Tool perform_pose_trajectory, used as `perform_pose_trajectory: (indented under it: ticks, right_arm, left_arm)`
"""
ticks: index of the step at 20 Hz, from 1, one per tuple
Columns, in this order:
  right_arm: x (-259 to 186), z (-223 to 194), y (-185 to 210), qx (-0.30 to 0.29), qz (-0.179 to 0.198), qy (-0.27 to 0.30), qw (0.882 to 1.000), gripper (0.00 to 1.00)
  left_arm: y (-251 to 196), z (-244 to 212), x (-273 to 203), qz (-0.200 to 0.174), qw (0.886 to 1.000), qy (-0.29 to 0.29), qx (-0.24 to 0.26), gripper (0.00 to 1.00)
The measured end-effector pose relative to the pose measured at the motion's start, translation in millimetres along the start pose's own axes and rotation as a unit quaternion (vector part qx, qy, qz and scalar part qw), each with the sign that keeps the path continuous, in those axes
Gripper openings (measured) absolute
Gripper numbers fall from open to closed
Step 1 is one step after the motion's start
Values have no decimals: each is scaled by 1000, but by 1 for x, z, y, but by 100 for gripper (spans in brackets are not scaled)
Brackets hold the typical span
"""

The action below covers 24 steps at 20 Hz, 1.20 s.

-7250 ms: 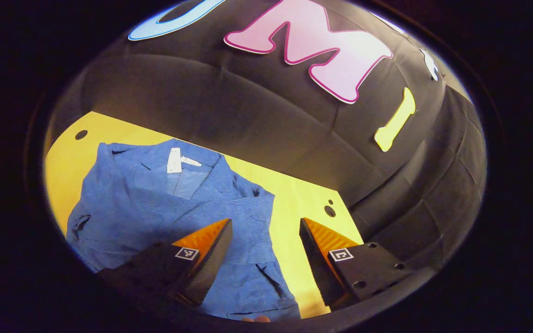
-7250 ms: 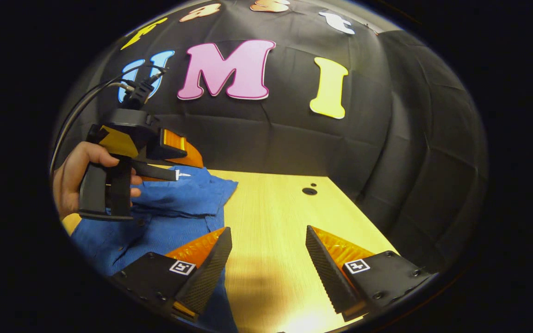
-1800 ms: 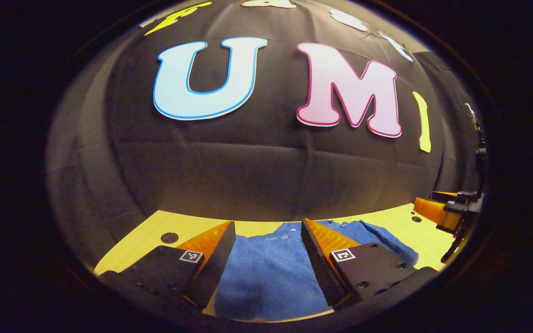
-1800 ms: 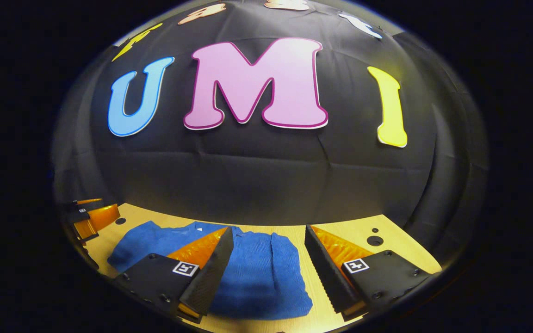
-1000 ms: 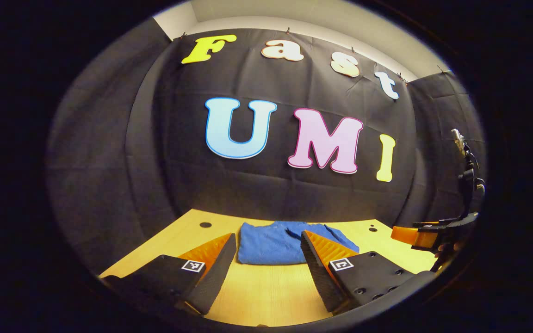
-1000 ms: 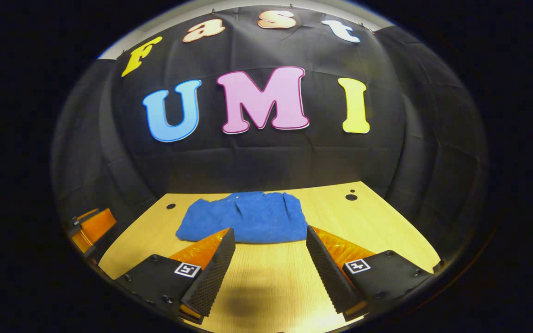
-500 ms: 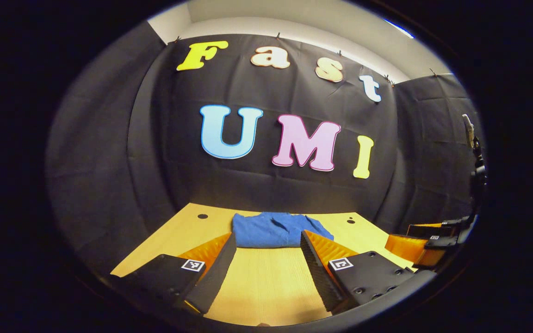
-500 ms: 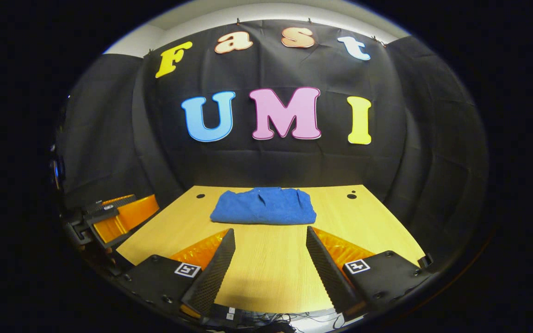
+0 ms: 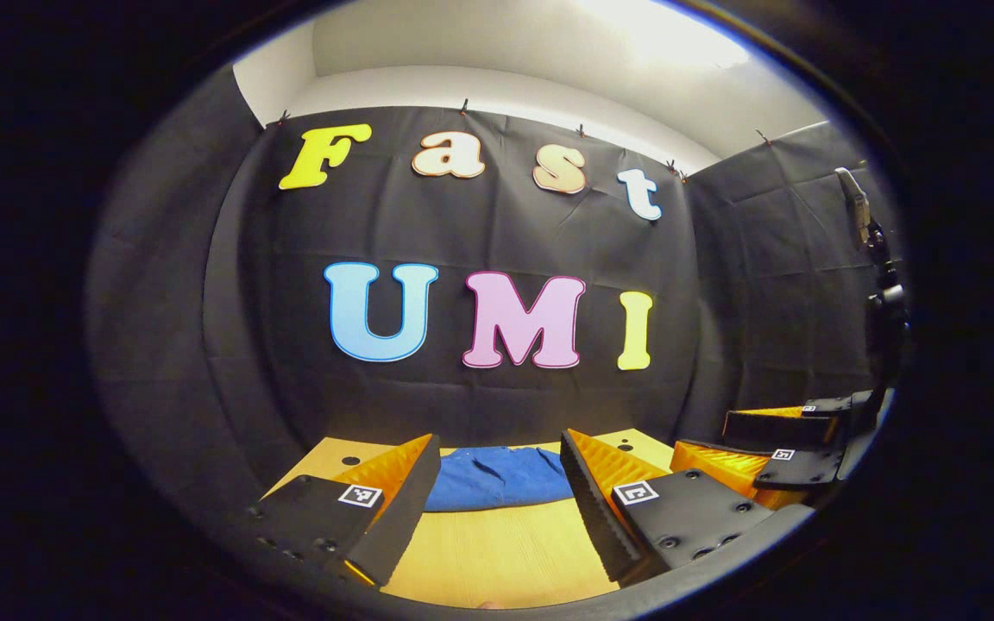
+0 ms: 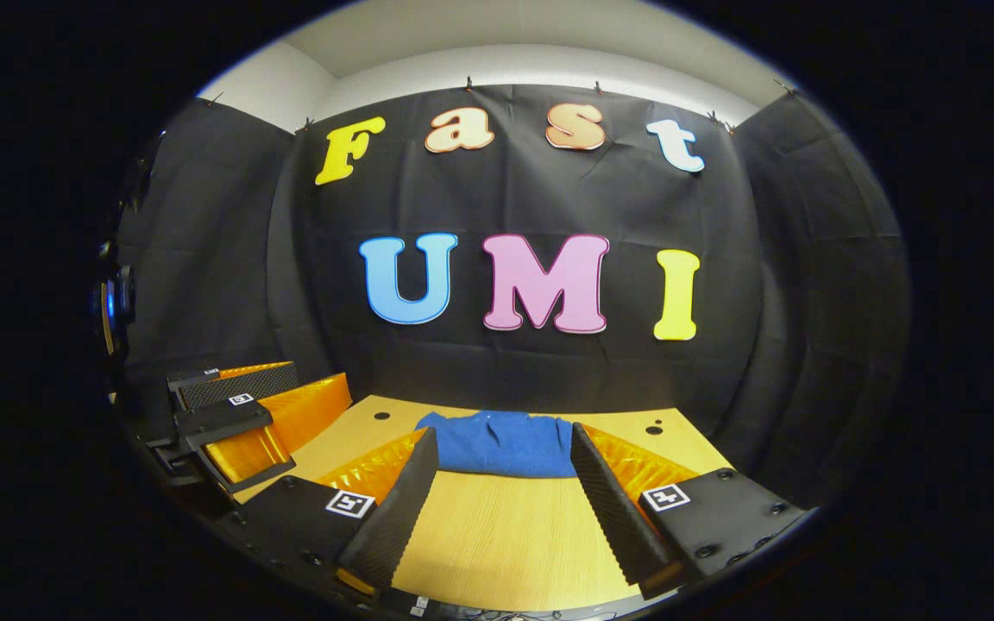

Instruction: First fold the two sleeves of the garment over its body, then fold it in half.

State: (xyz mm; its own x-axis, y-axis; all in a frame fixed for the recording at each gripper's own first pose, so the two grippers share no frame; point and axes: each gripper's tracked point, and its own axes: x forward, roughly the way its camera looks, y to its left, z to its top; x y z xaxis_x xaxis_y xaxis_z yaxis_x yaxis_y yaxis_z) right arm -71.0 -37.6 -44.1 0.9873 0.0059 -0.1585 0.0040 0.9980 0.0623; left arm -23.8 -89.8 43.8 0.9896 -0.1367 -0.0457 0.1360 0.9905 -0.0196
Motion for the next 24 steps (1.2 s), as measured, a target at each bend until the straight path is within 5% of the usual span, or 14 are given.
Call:
perform_pose_trajectory:
  ticks: [16, 18, 24]
  right_arm:
    - [8, 10, 4, -12, -3, -28, 1000, 96]
    - [3, 14, 5, -2, -6, -36, 999, 89]
    - [-2, 25, 5, -10, -15, -56, 998, 89]
  left_arm:
    - [40, 3, -20, 55, 998, 1, 9, 80]
    - [41, 4, -22, 53, 999, -3, 7, 80]
    - [51, 6, -28, 59, 998, -10, 23, 80]
